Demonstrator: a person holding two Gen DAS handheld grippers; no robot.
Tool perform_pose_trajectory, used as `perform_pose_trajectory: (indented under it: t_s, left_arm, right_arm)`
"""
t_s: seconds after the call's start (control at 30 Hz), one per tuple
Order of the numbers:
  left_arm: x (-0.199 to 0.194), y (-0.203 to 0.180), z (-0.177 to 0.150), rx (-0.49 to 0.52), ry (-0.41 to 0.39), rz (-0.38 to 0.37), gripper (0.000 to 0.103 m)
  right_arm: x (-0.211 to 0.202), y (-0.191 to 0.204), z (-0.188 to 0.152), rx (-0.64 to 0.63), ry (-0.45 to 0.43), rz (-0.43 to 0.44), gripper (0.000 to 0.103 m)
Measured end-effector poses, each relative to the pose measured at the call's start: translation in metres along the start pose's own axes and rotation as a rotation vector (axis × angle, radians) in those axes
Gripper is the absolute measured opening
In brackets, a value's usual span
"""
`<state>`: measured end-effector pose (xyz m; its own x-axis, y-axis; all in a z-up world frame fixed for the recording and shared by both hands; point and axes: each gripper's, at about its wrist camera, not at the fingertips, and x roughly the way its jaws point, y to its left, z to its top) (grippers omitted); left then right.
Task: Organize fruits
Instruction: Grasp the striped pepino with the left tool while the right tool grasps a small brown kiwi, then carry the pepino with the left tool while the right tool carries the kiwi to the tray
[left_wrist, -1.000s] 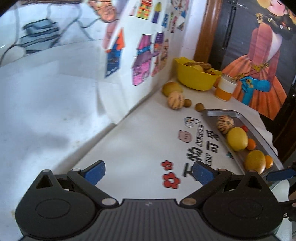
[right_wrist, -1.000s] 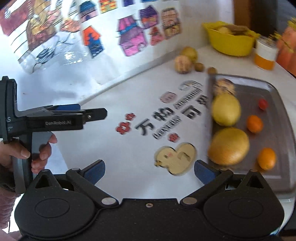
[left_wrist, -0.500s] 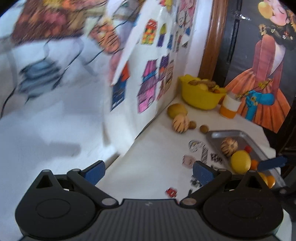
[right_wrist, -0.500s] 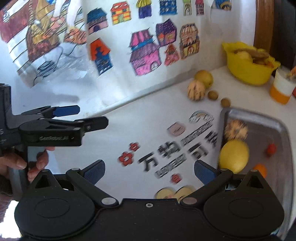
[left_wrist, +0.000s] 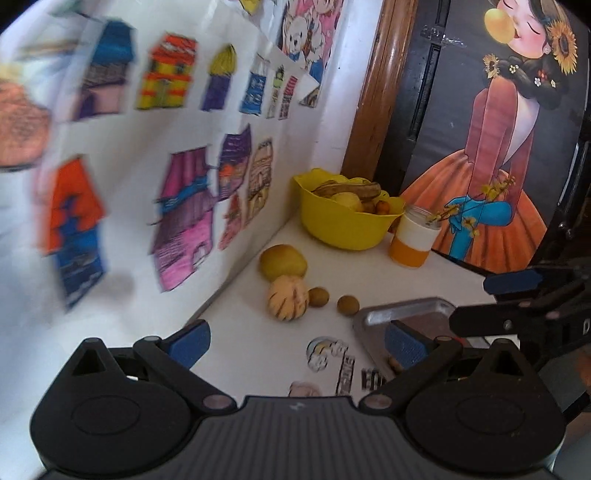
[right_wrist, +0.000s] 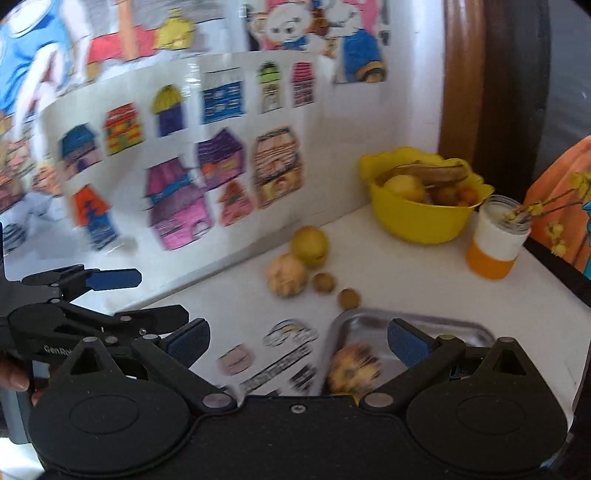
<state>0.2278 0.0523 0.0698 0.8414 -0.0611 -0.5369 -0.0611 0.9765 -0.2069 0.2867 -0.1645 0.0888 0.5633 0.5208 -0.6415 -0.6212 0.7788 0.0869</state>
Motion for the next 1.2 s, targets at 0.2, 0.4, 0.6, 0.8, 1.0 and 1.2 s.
perform_pose_trajectory:
  t_s: [0.2,0.4,0.6,0.8,1.0,1.2]
  left_arm:
    - [0.057,0.004,0.009,-0.020,0.037,0.010,0.102]
    - [0.105,0.009,0.006,-0.042,0.085,0.033,0.102]
    - [0.133,0.010,0.006,-0.034,0.103,0.049,0.099]
    - [0.153,0.008,0.006,-0.035,0.119,0.058,0.085]
    - [0.160,0.006,0.008,-0.035,0.119,0.064,0.066]
    - [0.170,0.007,0.010,-0.067,0.133,0.046,0.053]
  right_arm:
    - [0.039,-0.033,0.000,-0.020,0.018,-0.042,0.095]
    - [0.091,-0.051,0.003,-0.039,0.062,-0.028,0.084]
    - [0.133,-0.058,0.010,-0.047,0.104,0.019,0.068]
    - [0.160,-0.058,0.012,-0.059,0.141,0.040,0.052]
    - [0.171,-0.060,0.013,-0.037,0.161,0.053,0.041]
    - [0.180,-0.063,0.016,-0.009,0.168,0.059,0.028]
